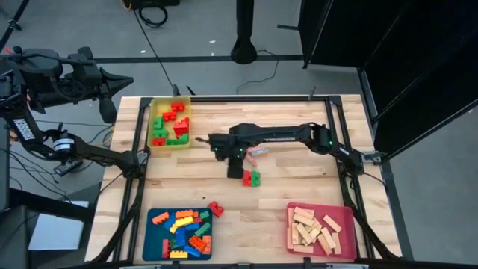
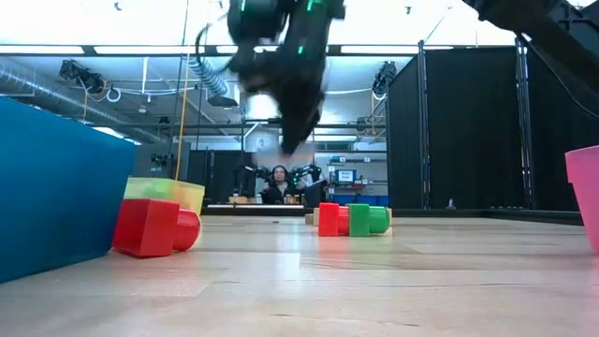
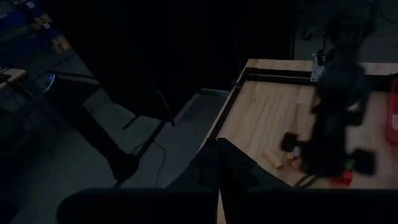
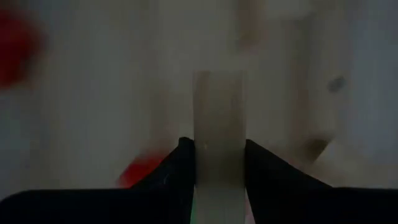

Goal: Sort blocks by size
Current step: Put the wooden block into the red bin

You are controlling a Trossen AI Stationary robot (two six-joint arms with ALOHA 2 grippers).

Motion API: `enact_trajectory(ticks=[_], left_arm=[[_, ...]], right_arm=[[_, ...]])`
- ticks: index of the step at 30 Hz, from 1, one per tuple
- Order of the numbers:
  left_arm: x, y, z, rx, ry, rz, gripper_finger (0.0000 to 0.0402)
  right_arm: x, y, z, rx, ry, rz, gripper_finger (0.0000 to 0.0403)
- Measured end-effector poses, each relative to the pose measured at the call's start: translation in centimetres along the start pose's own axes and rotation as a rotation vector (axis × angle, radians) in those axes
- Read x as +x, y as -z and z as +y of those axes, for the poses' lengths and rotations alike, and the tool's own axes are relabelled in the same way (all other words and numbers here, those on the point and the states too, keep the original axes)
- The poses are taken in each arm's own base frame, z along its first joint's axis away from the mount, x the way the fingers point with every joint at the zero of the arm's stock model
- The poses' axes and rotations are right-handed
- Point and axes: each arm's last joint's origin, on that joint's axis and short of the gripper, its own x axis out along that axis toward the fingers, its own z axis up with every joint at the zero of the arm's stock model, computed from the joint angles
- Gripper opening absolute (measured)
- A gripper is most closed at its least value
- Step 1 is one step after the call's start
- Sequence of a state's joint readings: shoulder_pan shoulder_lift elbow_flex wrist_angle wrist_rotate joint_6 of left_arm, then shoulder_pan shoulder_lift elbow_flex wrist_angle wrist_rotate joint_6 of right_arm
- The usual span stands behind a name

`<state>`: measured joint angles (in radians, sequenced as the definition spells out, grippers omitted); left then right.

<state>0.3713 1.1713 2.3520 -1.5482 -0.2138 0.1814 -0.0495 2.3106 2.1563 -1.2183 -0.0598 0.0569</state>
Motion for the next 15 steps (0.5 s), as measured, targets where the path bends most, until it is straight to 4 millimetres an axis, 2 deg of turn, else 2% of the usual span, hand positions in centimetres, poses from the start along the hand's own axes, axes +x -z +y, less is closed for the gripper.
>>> enact_trajectory(ticks=[5,9,12,15], left_arm=[[0.0,0.0,0.0,-0.003,0.0,0.0,0.0002],[0.0,0.0,0.0,-0.003,0.0,0.0,0.0002],[0.0,0.0,0.0,-0.003,-0.001,-0.001,0.0002],[0.0,0.0,0.0,-0.003,-0.001,0.0,0.0002]], right_arm=[[-3.9,2.5,5.1,-0.038,-0.071,0.222,0.0117],[-6.1,4.7,12.3,-0.123,-0.135,0.177,0.0117],[-8.4,7.7,17.0,-0.131,-0.078,0.16,0.0117],[-9.3,10.8,20.7,-0.048,-0.039,0.145,0.0117]])
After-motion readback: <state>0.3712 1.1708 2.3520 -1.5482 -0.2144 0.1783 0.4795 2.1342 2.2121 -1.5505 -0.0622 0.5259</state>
